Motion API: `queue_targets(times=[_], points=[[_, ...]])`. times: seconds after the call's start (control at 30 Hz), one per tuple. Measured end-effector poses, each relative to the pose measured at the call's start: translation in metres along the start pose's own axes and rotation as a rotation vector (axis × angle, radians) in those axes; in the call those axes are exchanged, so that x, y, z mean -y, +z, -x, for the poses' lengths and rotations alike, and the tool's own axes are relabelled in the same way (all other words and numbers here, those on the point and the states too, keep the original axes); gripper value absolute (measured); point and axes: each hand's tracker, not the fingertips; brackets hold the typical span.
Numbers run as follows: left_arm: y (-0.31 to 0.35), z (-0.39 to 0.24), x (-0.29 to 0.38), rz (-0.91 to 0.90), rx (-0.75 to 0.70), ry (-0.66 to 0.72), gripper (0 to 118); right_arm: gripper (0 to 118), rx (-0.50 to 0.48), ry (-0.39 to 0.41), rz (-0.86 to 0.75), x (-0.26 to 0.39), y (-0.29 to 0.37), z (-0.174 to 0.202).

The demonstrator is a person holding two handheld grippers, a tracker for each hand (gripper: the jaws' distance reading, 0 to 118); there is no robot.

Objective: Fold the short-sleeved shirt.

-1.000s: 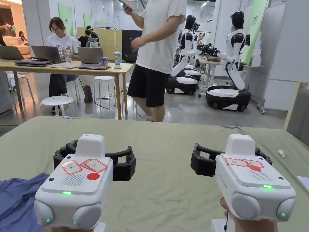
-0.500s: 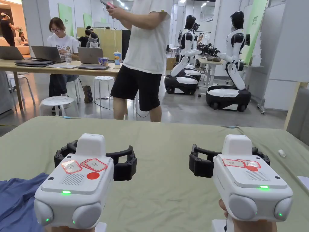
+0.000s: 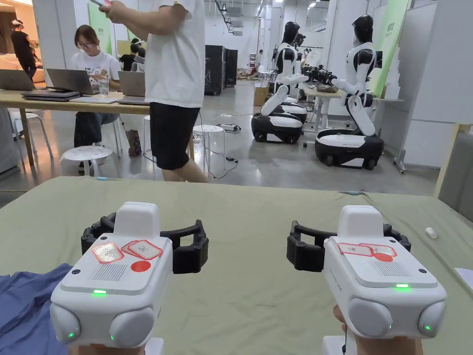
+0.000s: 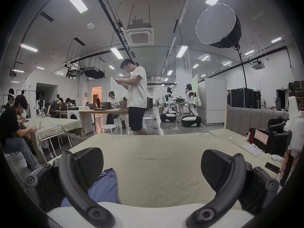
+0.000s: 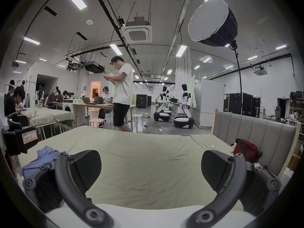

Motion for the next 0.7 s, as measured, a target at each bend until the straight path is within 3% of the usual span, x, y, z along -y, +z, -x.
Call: queue_targets(times=[0.7], points=[[-0.0047,-0.0006,0.0016,0.020,-0.022,0.007,118,118,-0.002,0.003,0.000,0.0013,-0.0006,0.0015]])
